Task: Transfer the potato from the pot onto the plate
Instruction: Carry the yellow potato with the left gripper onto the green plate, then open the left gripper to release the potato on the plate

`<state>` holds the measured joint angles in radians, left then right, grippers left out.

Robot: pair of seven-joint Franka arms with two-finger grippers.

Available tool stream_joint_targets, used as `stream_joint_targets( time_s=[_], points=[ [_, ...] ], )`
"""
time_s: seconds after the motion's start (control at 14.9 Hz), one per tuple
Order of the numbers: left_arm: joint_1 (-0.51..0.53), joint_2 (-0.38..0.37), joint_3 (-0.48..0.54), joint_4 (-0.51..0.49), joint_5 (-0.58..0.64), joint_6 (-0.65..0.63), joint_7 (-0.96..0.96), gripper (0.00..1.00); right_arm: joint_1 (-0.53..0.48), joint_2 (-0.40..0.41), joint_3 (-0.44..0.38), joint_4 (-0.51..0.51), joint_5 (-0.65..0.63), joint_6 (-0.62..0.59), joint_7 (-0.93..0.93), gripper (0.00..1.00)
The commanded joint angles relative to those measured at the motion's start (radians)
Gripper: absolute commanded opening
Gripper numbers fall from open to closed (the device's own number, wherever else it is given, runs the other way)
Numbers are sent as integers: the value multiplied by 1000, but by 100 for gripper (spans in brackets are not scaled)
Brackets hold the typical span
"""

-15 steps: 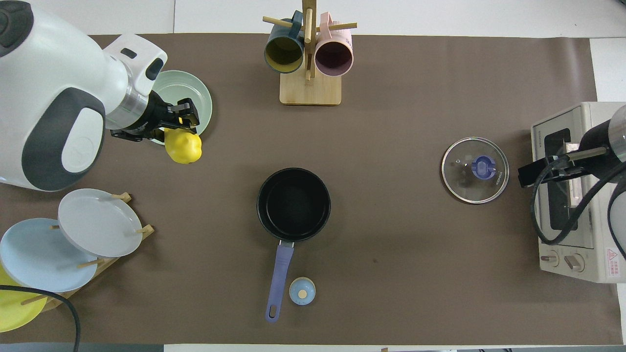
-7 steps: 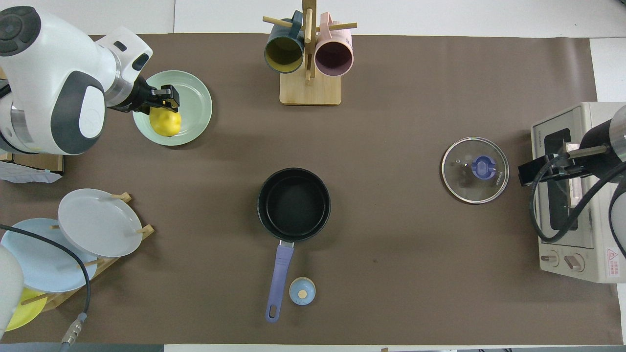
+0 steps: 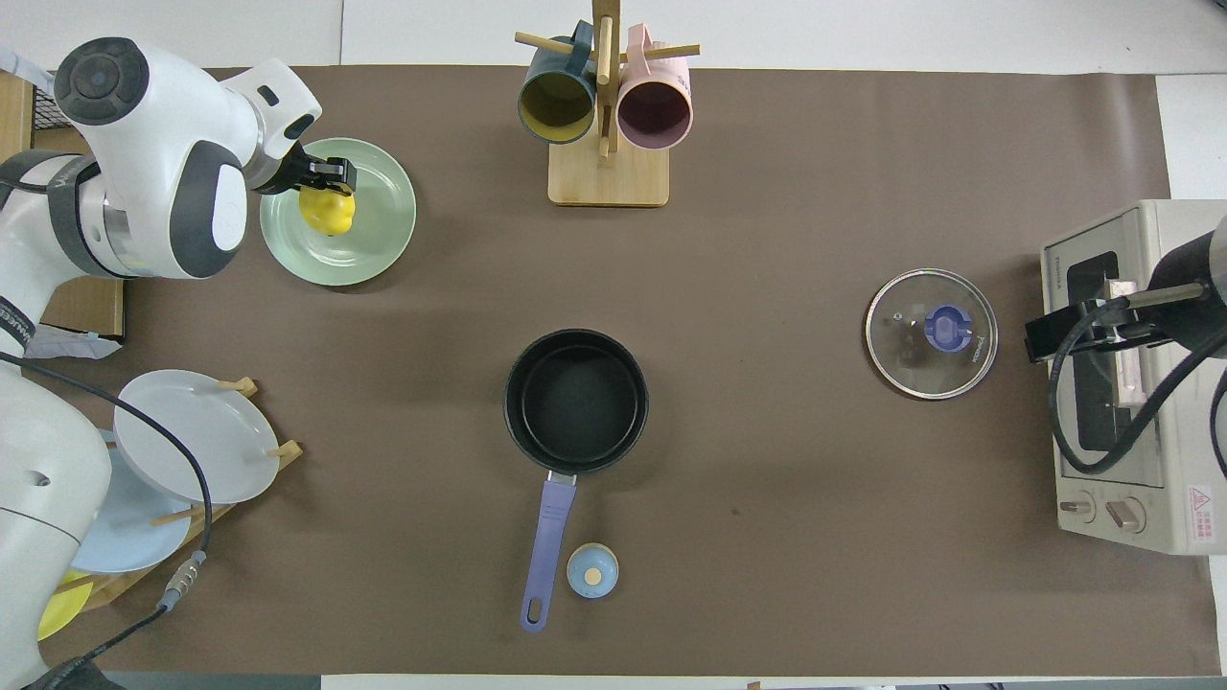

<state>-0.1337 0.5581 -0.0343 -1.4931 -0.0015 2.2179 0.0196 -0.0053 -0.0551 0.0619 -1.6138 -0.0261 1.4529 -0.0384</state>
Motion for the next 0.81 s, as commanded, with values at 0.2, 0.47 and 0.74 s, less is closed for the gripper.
stream_joint_targets(
  time_s=[0.2, 0.47, 0.74],
  points=[
    [8, 9, -6, -6, 38, 28, 25, 100, 27, -5, -36, 8, 12, 11, 22, 100],
    [31, -10, -9, 45, 40, -106, 28, 100, 47, -3, -53, 9, 12, 15, 22, 100],
    [48, -185, -4, 82, 17, -328, 25, 100, 48, -6, -63, -2, 12, 11, 20, 100]
  ],
)
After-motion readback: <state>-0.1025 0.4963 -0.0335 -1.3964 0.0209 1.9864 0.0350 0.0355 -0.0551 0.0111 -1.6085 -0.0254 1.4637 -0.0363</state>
